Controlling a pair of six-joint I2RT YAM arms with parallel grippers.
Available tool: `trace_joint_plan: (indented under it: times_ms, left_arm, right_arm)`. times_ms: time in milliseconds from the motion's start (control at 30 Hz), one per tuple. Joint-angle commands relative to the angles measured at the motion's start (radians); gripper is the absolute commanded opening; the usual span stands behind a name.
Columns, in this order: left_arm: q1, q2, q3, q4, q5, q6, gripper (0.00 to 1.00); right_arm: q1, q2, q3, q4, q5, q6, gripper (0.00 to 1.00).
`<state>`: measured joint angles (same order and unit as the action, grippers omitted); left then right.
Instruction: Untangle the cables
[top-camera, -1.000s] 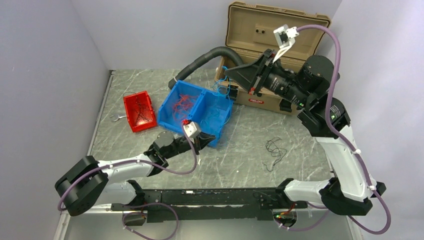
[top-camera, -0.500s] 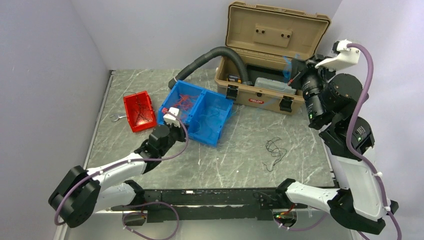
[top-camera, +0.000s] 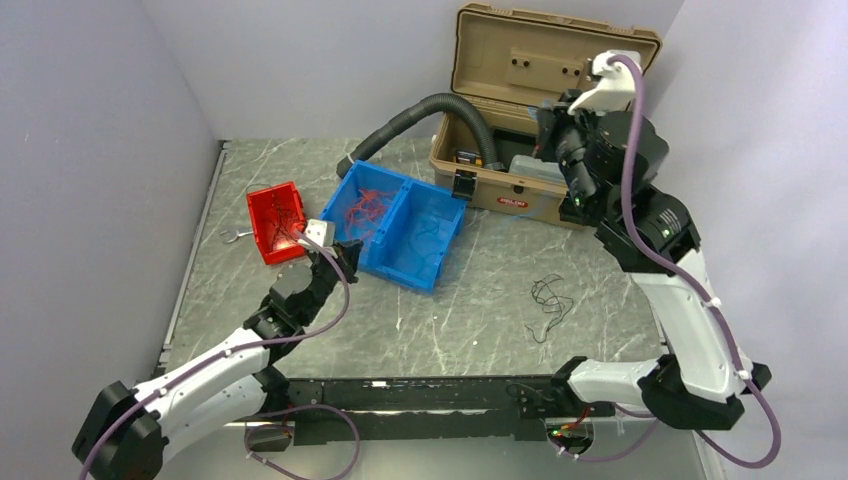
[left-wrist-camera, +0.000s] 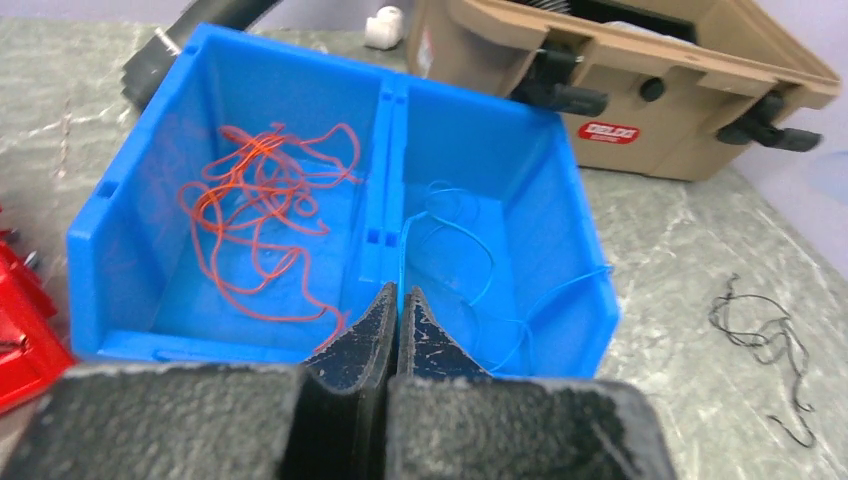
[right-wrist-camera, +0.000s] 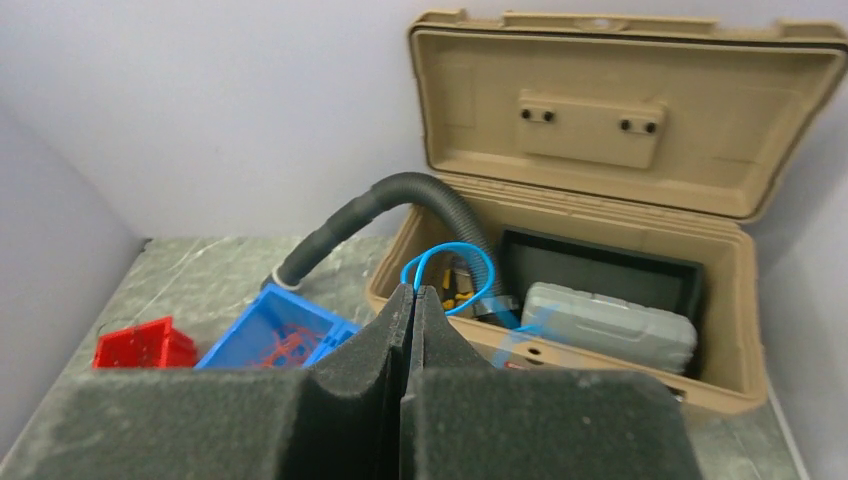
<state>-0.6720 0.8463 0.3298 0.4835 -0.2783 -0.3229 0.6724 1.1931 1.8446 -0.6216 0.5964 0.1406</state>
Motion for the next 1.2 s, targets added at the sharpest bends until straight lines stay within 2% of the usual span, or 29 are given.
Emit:
trace_joint_plan:
  times_ms: [0, 133, 267, 567, 733, 833, 1000, 1167]
  left_arm:
    - [-0.003, -0.049, 0.102, -0.089, 0.129, 0.008, 0.00]
    - [-0.003, -0.048, 0.245, -0.256, 0.135, 0.002, 0.00]
    - [-0.003, -0.019, 0.376, -0.327, 0.136, 0.019, 0.00]
    - [-0.001, 0.205, 0.753, -0.581, 0.134, 0.105, 0.00]
    - [0.000, 0.229, 0.892, -0.585, 0.164, 0.126, 0.00]
    - [0.002, 0.280, 1.042, -0.633, 0.205, 0.139, 0.00]
    - [0.001, 0.365, 1.223, -0.664, 0.299, 0.138, 0.00]
    - [0.001, 0.451, 1.400, -0.703, 0.324, 0.157, 0.00]
  right_arm:
    - [0.000, 0.058, 0.083, -0.008, -0.169, -0.012, 0.00]
    - [0.001, 0.088, 0.078, 0.021, -0.225, -0.011, 0.00]
    - [0.000, 0.102, 0.062, 0.037, -0.261, -0.012, 0.00]
    - [-0.001, 0.038, -0.021, 0.076, -0.215, -0.026, 0.00]
    - [-0.005, 0.020, -0.013, 0.064, -0.195, -0.044, 0.00]
    - [-0.008, 0.004, -0.029, 0.074, -0.175, -0.052, 0.00]
    - [-0.014, -0.037, -0.101, 0.098, -0.158, -0.051, 0.00]
    - [-0.030, -0.059, -0.162, 0.112, -0.157, -0.036, 0.00]
